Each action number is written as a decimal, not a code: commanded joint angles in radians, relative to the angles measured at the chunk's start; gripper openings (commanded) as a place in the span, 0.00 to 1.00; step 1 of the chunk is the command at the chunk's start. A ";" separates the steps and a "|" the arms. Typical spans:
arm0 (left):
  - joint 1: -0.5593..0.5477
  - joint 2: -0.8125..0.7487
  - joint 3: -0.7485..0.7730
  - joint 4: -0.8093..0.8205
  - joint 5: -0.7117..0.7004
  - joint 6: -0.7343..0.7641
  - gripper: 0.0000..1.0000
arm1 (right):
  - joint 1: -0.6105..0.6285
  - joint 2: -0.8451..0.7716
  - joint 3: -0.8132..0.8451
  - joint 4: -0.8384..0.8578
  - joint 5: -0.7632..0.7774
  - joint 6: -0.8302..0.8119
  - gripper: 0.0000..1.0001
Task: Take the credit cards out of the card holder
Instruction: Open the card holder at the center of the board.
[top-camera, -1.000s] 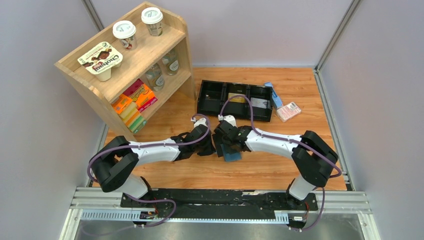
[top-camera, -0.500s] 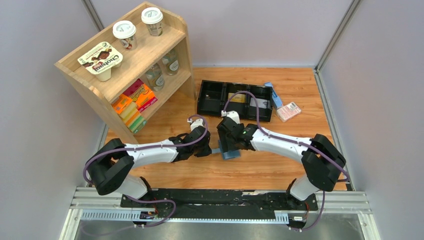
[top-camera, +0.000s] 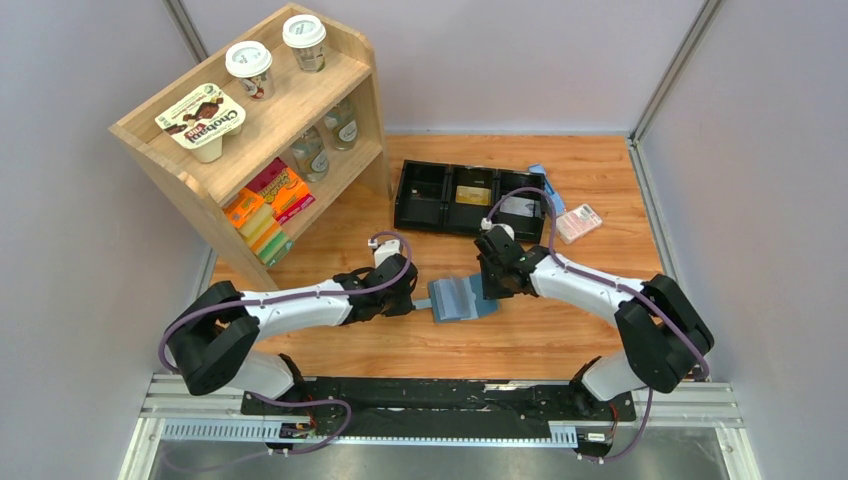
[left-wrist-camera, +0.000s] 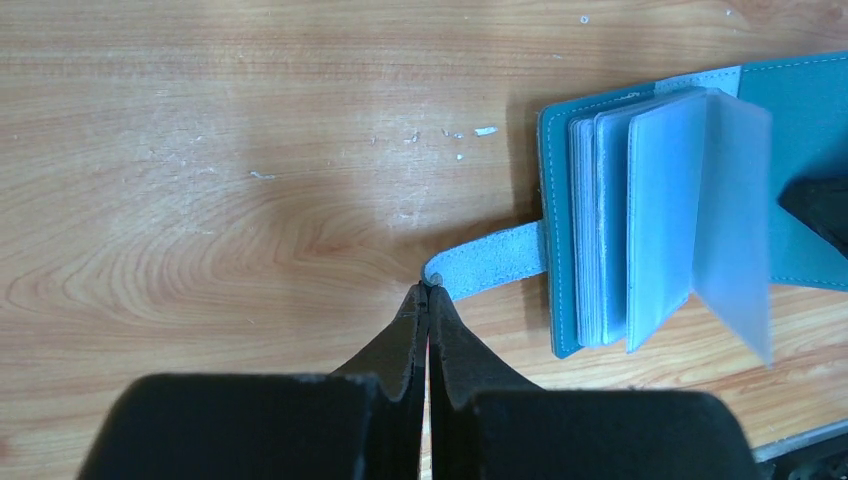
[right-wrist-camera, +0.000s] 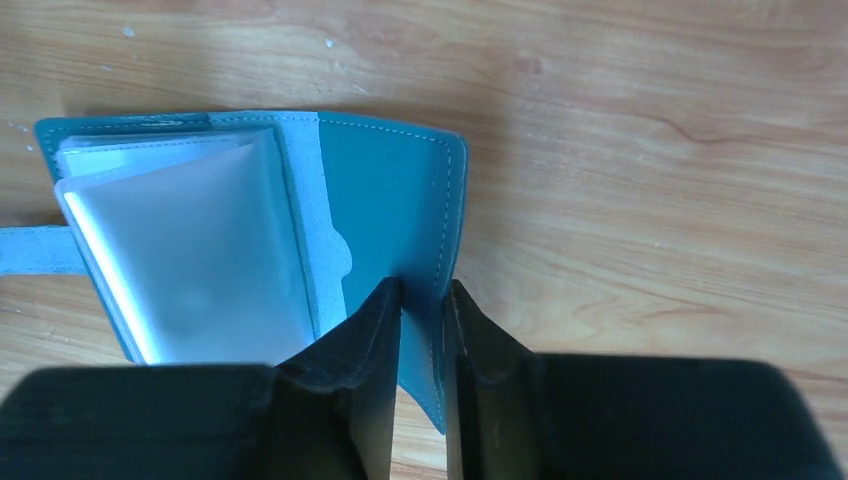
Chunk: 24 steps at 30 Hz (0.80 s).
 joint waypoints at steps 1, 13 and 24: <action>0.003 -0.043 0.005 -0.052 -0.048 0.027 0.00 | -0.044 -0.029 -0.061 0.101 -0.110 -0.015 0.17; 0.000 -0.054 0.094 -0.098 -0.023 0.110 0.00 | -0.059 0.052 -0.147 0.262 -0.260 0.014 0.12; -0.072 0.000 0.358 -0.117 0.101 0.239 0.00 | -0.061 0.109 -0.169 0.339 -0.310 0.063 0.14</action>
